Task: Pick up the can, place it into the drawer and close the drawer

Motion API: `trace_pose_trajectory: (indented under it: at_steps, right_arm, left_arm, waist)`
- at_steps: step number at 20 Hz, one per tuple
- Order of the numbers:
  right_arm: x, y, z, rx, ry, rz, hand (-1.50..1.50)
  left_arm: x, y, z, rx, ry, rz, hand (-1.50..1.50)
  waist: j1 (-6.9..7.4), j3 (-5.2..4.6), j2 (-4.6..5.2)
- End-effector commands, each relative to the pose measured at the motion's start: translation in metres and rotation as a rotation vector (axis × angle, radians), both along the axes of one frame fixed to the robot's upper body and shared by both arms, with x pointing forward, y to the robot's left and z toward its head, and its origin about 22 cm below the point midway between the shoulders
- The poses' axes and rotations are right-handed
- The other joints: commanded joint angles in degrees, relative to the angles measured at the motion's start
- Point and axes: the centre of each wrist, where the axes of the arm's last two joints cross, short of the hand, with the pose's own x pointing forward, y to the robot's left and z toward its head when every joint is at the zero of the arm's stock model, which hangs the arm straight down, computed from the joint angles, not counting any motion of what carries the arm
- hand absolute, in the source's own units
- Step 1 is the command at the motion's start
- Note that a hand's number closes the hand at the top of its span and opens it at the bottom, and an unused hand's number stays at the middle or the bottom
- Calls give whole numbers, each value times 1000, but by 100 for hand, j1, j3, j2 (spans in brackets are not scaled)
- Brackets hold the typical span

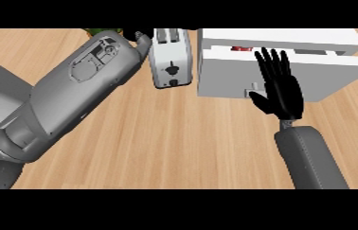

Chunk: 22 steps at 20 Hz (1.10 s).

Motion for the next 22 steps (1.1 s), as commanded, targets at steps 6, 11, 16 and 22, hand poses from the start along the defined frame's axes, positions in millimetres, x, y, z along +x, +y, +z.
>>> trace_pose_trajectory:
  at_steps: [6, 11, 16, 22]
  right_arm:
    - [43, -1, -22, -5, -46, -62, -150]
    - [69, 20, -7, -13, -88, -85, -150]
    - [79, 21, -2, -3, -119, -112, -150]
    - [103, 31, 35, -21, -163, -109, -150]
  left_arm:
    - [-14, 32, 3, -2, 41, 3, -150]
    - [-22, 52, -12, 9, 29, 0, -150]
    - [-35, 57, -21, 5, 49, -8, -150]
    - [-40, 71, -35, 22, 54, -14, -150]
  waist:
    - [54, 92, 136]
    - [104, 88, 179]
    - [159, 90, 189]
    - [245, 88, 241]
